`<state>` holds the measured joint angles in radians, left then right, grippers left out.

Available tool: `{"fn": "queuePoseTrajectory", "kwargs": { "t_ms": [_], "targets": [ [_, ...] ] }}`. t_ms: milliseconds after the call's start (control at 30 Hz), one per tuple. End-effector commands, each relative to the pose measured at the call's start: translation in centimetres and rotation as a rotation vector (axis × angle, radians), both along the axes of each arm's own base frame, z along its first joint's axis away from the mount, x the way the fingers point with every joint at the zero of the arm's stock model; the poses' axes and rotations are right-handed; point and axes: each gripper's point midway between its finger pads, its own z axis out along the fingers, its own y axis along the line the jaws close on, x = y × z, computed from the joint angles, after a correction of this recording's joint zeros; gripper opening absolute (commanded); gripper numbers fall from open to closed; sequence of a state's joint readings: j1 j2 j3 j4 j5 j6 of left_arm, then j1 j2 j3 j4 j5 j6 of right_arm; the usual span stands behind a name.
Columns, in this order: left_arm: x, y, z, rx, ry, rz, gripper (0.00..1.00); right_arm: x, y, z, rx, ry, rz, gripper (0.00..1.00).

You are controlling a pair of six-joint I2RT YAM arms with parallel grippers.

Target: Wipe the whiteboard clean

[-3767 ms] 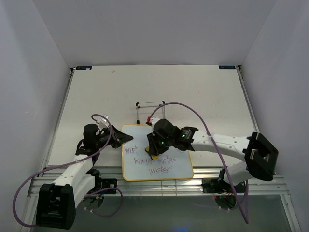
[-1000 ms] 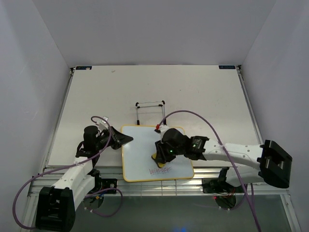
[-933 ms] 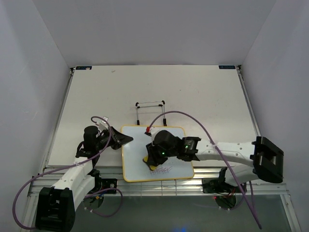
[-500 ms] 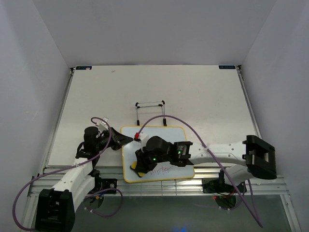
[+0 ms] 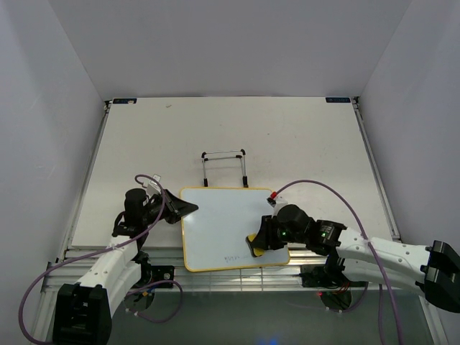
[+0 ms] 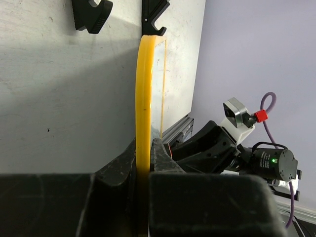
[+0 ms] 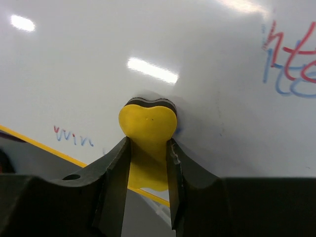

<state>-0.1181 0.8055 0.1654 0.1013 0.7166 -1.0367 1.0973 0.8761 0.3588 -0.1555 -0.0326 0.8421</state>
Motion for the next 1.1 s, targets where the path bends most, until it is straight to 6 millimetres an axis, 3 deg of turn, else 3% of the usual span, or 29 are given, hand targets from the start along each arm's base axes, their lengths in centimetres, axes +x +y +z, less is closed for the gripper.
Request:
{"fn": "queuePoseTrajectory", "kwargs": {
  "t_ms": [0,500,600,667,767,900,967,1033,1067],
  "targets": [
    [1.8,2.2,-1.9,0.123,0.035,0.143,0.0,-2.6,-9.7,-7.7,-0.436,0.154,-0.078,0.12],
    [2.7,3.9,-2.8,0.214,0.091,0.209,0.0,0.2,-10.1,-5.5,-0.491,0.092,-0.167,0.11],
    [2.9,4.1,-3.4,0.215,0.099,0.212,0.0,0.6,-7.7,-4.4,-0.415,0.063,-0.076,0.11],
    [2.9,4.1,-4.0,0.209,0.117,0.217,0.0,0.6,-3.7,-2.4,-0.289,0.025,0.016,0.11],
    [2.9,3.9,-4.4,0.191,0.126,0.217,0.0,0.9,0.2,0.1,-0.211,-0.052,0.07,0.11],
    [3.0,3.6,-4.1,0.17,0.111,0.207,0.0,-0.8,6.0,2.6,-0.155,-0.117,0.188,0.11],
    [3.0,3.6,-4.0,0.169,0.108,0.206,0.0,-1.9,7.8,2.2,-0.169,-0.13,0.232,0.11],
    [2.9,3.5,-4.0,0.164,0.105,0.204,0.0,-2.2,10.2,3.5,-0.127,-0.159,0.245,0.11],
    [2.8,3.5,-4.1,0.162,0.106,0.204,0.0,-3.1,10.9,2.8,-0.141,-0.153,0.27,0.11]
  ]
}}
